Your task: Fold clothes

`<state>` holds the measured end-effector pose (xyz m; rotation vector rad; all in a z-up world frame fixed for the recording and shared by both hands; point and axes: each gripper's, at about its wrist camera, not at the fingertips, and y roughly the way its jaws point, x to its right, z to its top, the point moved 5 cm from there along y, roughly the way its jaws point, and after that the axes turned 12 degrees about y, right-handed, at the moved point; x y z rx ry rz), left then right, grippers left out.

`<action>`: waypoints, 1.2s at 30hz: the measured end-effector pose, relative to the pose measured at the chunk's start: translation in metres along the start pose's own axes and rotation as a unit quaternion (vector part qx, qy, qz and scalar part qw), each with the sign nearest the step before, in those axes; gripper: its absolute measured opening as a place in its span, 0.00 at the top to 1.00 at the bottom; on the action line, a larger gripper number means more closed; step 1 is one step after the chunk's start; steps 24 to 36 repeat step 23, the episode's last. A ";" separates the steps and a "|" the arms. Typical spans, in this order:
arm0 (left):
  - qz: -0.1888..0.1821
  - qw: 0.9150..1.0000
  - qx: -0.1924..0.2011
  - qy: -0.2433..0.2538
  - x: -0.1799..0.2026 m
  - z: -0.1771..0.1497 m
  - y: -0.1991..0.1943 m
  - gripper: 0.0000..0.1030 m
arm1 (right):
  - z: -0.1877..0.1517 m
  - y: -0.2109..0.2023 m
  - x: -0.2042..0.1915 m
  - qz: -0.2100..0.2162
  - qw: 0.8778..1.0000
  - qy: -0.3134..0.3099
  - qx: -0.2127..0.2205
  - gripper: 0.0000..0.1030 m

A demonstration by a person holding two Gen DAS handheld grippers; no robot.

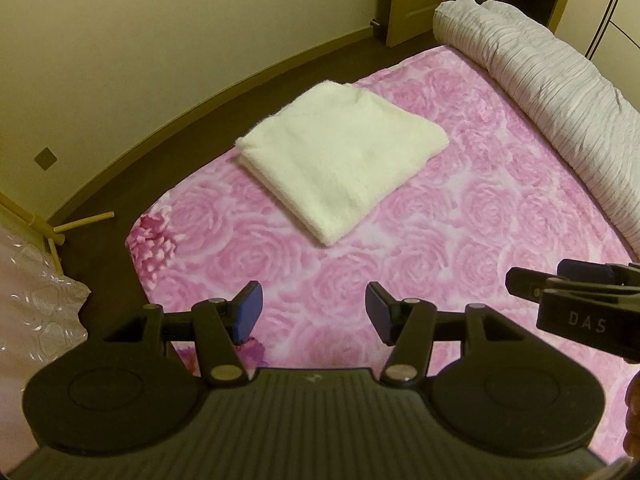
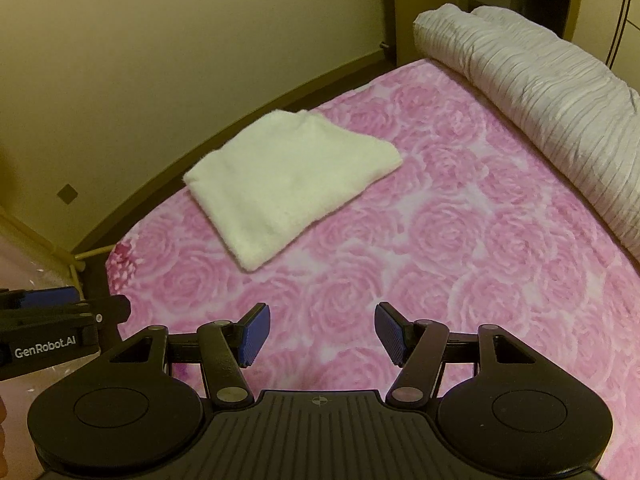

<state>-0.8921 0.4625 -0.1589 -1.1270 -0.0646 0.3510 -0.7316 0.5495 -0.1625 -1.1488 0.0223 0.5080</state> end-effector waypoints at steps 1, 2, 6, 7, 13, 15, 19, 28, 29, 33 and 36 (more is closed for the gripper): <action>0.000 1.000 -0.001 0.000 0.000 0.001 0.002 0.48 | 0.001 0.002 0.001 0.000 1.000 0.001 -0.001 0.40; 0.000 1.000 -0.002 0.001 0.001 0.003 0.004 0.48 | 0.003 0.003 0.001 0.000 1.000 0.001 -0.002 0.40; -0.001 1.000 -0.006 0.001 0.002 0.006 0.011 0.48 | 0.009 0.010 0.004 -0.001 1.000 0.004 -0.006 0.40; -0.001 1.000 -0.007 0.002 0.002 0.007 0.012 0.48 | 0.011 0.011 0.004 -0.001 1.000 0.004 -0.007 0.40; 0.000 1.000 -0.008 0.003 0.003 0.010 0.015 0.48 | 0.015 0.015 0.007 0.000 1.000 0.006 -0.009 0.40; 0.000 1.000 -0.007 0.002 0.003 0.010 0.015 0.48 | 0.015 0.015 0.007 0.001 1.000 0.007 -0.009 0.40; 0.004 1.000 0.003 0.008 0.003 0.011 0.011 0.48 | 0.014 0.012 0.006 0.003 1.000 0.009 -0.006 0.40; 0.005 1.000 0.016 0.013 0.002 0.012 0.003 0.48 | 0.011 0.005 0.004 0.004 1.000 0.014 0.001 0.40; 0.005 1.000 0.016 0.013 0.002 0.012 0.003 0.48 | 0.011 0.005 0.004 0.004 1.000 0.014 0.001 0.40; 0.005 1.000 0.016 0.013 0.002 0.012 0.003 0.48 | 0.011 0.005 0.004 0.004 1.000 0.014 0.001 0.40; 0.005 1.000 0.016 0.013 0.002 0.012 0.003 0.48 | 0.011 0.005 0.004 0.004 1.000 0.014 0.001 0.40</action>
